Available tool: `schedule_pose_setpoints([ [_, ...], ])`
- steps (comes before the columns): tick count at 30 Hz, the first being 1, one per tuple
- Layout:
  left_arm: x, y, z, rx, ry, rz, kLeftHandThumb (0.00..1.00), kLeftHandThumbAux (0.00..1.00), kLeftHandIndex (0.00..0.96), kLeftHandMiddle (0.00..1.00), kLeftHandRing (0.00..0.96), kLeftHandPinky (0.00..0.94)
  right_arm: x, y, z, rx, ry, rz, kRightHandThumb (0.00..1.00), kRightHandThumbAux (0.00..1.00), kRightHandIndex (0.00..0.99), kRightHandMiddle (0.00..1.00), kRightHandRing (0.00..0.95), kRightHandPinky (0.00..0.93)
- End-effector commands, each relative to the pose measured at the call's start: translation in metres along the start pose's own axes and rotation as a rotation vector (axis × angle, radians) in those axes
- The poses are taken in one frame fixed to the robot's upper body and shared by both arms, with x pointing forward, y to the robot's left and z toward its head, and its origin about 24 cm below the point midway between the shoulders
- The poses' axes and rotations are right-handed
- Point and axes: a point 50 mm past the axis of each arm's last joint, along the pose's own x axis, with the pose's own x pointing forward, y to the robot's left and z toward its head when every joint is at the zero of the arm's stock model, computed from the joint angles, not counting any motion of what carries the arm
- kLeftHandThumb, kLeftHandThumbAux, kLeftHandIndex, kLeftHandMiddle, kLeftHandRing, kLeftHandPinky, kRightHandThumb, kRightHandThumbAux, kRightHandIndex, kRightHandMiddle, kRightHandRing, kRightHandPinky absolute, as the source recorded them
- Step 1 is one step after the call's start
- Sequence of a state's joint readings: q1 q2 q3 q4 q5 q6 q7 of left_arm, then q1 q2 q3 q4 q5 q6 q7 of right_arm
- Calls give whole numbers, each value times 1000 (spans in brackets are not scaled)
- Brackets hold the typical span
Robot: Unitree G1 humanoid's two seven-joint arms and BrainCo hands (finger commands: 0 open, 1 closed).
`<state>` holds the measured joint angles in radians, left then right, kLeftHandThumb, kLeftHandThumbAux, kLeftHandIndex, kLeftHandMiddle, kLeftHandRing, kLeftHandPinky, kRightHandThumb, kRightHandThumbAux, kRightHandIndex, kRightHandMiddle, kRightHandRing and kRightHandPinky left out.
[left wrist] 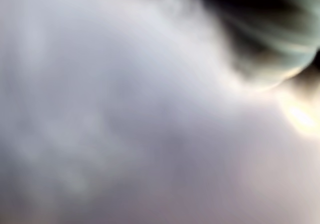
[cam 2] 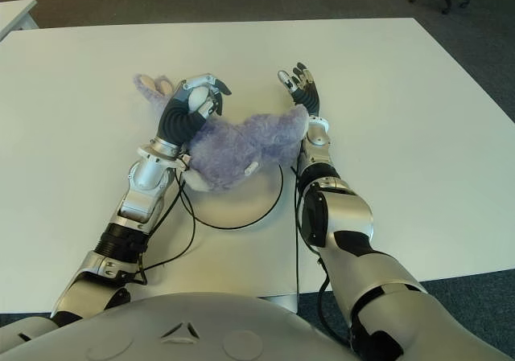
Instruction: Put the doll into the plate.
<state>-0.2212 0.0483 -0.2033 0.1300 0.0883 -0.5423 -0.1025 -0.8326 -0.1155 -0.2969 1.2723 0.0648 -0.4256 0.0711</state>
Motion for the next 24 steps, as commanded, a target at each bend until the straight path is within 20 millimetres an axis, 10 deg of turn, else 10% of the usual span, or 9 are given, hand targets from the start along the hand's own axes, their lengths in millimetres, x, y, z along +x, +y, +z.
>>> schedule_pose_setpoints([
  [1,-13,-5,-14,2,84,-19,732,695,443,824,835,841,-20,-2,-42,25,169,-23,65,583,19,34,33,53],
  [24,-11,-3,-16,-22,124,-85,717,697,437,769,796,821,-19,-1,-41,26,168,-22,63,595,17,36,34,53],
])
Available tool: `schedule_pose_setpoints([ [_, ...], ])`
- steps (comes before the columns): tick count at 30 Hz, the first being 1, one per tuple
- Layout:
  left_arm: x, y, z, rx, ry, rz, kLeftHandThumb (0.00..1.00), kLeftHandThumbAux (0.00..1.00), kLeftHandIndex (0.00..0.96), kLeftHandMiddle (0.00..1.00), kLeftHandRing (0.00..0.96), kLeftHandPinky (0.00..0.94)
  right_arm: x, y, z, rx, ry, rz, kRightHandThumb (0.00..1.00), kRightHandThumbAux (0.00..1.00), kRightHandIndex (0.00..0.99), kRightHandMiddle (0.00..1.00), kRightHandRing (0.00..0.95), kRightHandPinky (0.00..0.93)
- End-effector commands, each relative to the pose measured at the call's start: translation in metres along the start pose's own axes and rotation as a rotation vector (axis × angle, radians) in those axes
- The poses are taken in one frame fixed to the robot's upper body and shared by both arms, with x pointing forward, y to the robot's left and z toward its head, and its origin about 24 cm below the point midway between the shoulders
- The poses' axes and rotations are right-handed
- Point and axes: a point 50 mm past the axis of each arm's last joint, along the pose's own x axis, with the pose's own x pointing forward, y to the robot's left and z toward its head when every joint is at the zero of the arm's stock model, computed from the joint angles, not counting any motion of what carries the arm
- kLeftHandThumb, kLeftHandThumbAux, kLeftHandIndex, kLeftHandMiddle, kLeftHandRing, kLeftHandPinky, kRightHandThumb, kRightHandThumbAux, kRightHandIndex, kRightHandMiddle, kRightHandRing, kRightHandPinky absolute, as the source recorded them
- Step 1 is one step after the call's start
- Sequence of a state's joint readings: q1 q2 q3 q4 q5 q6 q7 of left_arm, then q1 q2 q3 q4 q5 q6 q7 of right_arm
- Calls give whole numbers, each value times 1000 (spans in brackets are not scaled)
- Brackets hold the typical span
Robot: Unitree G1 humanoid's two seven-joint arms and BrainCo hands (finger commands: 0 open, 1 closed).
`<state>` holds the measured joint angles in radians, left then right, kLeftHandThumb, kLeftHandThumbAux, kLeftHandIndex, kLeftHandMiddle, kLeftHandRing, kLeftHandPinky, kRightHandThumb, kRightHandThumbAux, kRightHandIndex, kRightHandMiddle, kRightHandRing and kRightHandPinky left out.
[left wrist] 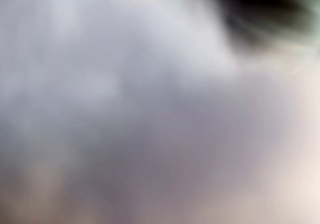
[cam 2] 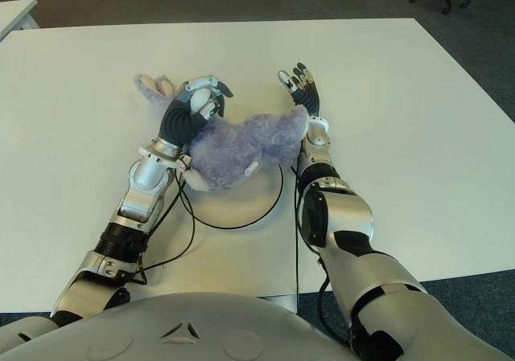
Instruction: Put the doll into the plate.
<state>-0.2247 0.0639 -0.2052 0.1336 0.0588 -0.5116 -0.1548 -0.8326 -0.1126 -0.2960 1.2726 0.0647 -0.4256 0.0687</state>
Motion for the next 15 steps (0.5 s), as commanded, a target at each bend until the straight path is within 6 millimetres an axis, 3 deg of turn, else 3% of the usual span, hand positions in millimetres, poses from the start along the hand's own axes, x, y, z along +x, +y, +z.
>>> schedule_pose_setpoints([
  [1,-10,-4,-13,-7,93,-39,717,697,436,767,796,822,-19,-2,-41,25,166,-22,62,594,17,36,34,53],
  [15,-8,-3,-12,-32,86,-55,717,697,433,735,773,788,-18,-1,-40,24,166,-22,64,592,18,38,36,58],
])
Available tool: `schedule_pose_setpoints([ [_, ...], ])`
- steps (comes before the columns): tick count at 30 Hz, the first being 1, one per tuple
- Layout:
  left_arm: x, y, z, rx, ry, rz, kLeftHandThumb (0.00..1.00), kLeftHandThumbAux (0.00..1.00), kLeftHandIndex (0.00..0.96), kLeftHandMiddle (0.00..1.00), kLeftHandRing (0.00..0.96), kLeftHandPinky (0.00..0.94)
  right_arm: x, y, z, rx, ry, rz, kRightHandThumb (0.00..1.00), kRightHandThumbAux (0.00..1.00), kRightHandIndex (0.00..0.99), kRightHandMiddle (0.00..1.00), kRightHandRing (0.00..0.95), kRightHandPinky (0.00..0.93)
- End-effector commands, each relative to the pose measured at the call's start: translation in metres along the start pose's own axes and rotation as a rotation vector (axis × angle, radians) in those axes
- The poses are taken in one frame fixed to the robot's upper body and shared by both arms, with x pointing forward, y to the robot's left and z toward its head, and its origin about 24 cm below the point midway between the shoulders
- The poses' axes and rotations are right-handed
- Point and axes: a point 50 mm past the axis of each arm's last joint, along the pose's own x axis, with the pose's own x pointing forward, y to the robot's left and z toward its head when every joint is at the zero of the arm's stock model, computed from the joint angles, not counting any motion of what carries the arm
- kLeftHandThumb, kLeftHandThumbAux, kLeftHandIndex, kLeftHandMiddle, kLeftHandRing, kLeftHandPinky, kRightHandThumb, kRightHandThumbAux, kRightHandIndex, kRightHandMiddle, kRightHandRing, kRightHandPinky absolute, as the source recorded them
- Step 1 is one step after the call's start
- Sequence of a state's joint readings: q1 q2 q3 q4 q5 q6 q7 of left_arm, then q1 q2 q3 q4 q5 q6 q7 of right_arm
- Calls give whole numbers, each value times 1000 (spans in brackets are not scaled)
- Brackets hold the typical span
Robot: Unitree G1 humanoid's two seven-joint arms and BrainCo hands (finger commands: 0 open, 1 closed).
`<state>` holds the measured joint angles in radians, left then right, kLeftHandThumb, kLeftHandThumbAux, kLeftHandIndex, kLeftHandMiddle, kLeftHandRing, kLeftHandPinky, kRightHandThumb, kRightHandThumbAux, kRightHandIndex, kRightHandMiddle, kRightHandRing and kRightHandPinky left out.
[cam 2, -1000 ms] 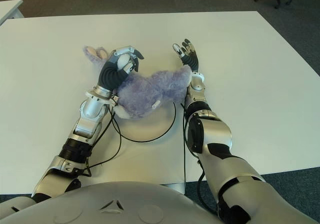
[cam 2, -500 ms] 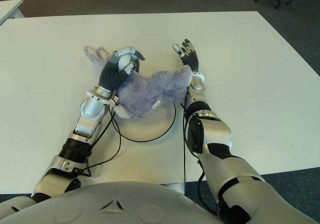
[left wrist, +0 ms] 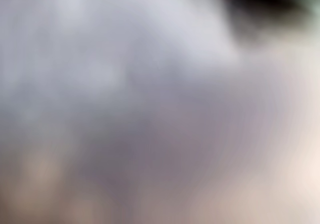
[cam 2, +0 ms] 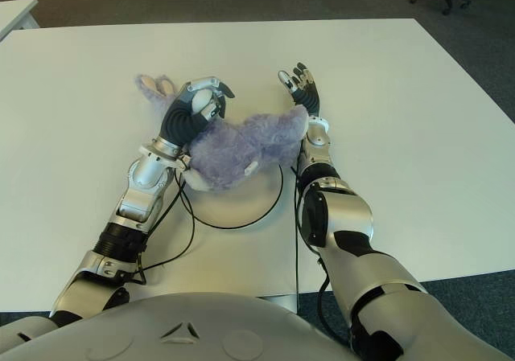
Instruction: Put the doll into the plate.
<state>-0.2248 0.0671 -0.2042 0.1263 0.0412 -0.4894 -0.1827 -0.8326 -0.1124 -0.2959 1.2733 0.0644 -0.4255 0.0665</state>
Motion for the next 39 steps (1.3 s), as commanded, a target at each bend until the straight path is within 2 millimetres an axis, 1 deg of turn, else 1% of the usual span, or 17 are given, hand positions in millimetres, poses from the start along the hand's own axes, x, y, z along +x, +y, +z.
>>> schedule_pose_setpoints([
  [1,-8,-3,-12,-22,71,-36,718,697,433,728,765,775,-18,-1,-40,24,165,-20,63,591,18,38,37,58],
  [8,-7,-3,-12,-57,72,-51,717,698,431,709,750,755,-18,-1,-40,22,166,-20,63,589,16,36,36,55],
  [17,-7,-2,-13,-97,72,-56,715,698,428,653,703,705,-17,0,-39,25,166,-22,59,593,15,34,34,53],
  [19,-7,-1,-14,-100,70,-51,714,698,424,633,678,667,-17,0,-39,28,165,-23,59,592,16,35,34,54],
  [20,-7,-1,-14,-101,68,-50,713,698,422,591,623,608,-17,0,-39,29,165,-23,60,591,17,35,34,55],
  [22,-8,0,-14,-102,66,-46,713,698,421,579,607,590,-17,1,-39,31,164,-23,60,591,17,35,34,55],
  [23,-8,0,-15,-102,64,-42,711,698,418,509,509,477,-17,1,-39,31,164,-22,61,591,18,36,34,57],
  [25,-9,0,-15,-101,57,-33,709,697,416,455,429,369,-17,1,-39,33,163,-22,62,591,18,36,35,60],
  [26,-9,0,-16,-100,54,-29,706,697,412,408,376,304,-17,1,-39,33,163,-22,62,593,19,38,36,64],
  [28,-10,0,-16,-100,46,-22,703,696,409,377,345,275,-17,1,-39,34,163,-21,62,594,19,39,38,65],
  [31,-10,0,-17,-97,32,-15,700,696,406,337,312,262,-17,1,-39,35,162,-21,63,596,19,42,40,68],
  [32,-11,0,-17,-95,30,-14,624,528,254,318,296,252,-17,1,-39,36,162,-21,63,597,19,42,41,66],
  [33,-11,0,-17,-91,28,-15,600,481,208,306,285,243,-17,1,-39,36,162,-20,63,596,19,42,41,65],
  [39,-10,0,-19,-49,13,-24,564,430,156,264,240,215,-17,1,-38,39,163,-18,66,596,17,43,41,64],
])
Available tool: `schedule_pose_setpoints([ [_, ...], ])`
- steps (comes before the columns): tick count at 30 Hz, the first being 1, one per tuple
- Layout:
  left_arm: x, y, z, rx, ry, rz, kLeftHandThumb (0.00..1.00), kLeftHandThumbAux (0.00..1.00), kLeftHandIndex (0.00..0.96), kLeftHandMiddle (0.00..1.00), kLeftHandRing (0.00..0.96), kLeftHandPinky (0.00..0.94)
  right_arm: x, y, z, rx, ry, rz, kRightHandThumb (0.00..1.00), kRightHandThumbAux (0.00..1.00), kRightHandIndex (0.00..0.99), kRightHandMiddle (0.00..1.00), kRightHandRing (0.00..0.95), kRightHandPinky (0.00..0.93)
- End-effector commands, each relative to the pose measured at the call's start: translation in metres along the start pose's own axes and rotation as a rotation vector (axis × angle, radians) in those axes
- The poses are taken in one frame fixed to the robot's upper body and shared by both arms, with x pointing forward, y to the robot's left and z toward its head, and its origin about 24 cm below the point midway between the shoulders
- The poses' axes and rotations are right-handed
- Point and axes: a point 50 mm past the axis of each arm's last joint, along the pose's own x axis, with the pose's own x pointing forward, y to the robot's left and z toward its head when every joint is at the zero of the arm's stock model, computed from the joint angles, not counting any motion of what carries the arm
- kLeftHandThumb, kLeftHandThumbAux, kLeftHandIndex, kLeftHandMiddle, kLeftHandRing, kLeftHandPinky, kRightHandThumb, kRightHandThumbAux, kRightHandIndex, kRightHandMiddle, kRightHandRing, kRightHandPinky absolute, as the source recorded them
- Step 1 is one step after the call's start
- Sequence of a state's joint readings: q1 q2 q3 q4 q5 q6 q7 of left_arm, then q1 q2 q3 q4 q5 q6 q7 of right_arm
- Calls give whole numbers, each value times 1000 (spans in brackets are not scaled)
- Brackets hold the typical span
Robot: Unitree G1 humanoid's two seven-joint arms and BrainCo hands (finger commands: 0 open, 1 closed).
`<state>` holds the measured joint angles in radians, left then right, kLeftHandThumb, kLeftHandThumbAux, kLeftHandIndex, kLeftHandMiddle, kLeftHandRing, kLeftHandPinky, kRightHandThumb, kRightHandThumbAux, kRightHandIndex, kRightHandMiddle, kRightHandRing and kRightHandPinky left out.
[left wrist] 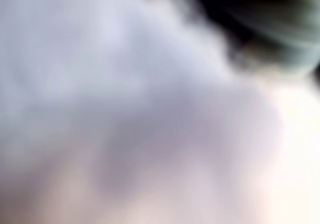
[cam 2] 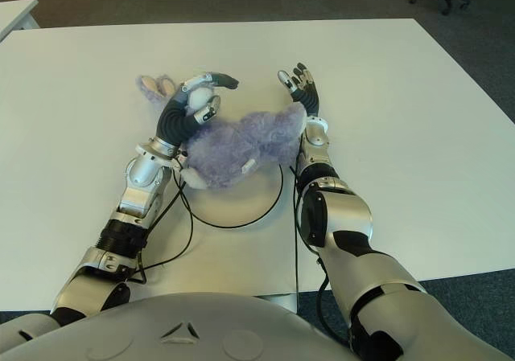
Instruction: Put the doll into the plate.
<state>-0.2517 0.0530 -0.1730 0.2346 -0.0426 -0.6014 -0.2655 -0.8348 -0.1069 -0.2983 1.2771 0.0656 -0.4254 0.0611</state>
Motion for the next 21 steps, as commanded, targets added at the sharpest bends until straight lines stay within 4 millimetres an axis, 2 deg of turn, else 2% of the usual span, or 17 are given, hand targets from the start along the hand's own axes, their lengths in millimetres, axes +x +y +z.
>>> schedule_pose_setpoints([
  [1,-9,-3,-12,16,60,-12,560,425,152,256,232,208,-16,-1,-38,32,159,-16,66,597,17,43,42,64],
  [21,-10,-3,-14,39,64,-24,509,389,126,192,176,188,-16,-1,-38,22,163,-17,67,592,15,32,34,61],
])
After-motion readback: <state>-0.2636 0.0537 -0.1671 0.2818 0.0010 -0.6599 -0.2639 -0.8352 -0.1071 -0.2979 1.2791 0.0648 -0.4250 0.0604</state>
